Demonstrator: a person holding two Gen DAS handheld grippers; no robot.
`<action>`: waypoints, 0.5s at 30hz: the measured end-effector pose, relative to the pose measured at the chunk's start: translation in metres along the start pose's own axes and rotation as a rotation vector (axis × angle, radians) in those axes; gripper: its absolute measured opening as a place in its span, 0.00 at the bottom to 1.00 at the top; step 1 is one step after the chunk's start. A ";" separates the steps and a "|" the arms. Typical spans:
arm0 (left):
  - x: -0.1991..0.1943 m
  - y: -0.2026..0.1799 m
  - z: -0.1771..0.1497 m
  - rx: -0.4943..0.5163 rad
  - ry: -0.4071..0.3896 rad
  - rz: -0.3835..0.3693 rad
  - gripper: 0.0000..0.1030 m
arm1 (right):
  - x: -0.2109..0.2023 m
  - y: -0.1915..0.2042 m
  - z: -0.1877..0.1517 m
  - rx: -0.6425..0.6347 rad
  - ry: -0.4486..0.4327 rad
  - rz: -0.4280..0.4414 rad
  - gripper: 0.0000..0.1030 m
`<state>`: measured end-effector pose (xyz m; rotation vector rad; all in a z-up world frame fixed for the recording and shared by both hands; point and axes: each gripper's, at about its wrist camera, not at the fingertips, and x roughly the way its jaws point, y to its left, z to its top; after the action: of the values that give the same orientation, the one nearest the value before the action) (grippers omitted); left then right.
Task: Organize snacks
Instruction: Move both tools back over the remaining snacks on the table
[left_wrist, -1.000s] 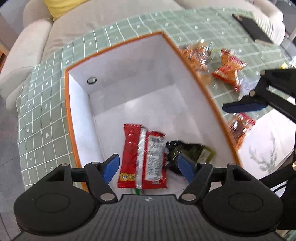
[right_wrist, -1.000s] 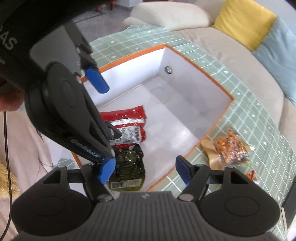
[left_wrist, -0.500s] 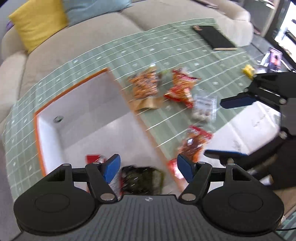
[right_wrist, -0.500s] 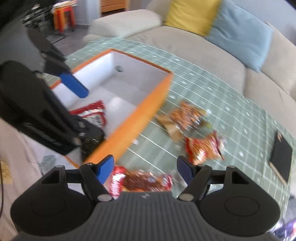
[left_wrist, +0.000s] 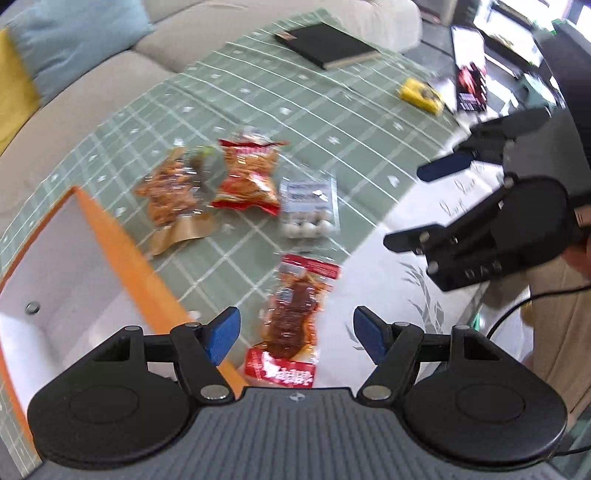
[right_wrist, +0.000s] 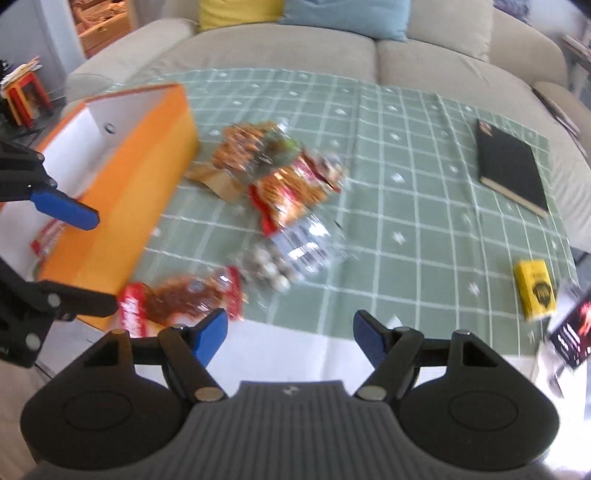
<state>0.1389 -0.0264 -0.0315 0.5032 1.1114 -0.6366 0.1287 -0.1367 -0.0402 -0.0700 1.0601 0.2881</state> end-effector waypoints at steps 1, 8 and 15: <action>0.007 -0.004 0.001 0.018 0.008 -0.002 0.80 | 0.004 -0.004 -0.004 0.009 0.009 -0.004 0.71; 0.052 -0.015 0.006 0.056 0.128 -0.006 0.80 | 0.022 -0.027 -0.020 0.088 0.048 0.007 0.71; 0.091 -0.008 0.011 0.056 0.268 0.015 0.81 | 0.038 -0.030 -0.018 0.118 0.073 0.038 0.71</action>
<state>0.1675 -0.0591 -0.1127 0.6585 1.3437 -0.6005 0.1383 -0.1613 -0.0846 0.0462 1.1494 0.2583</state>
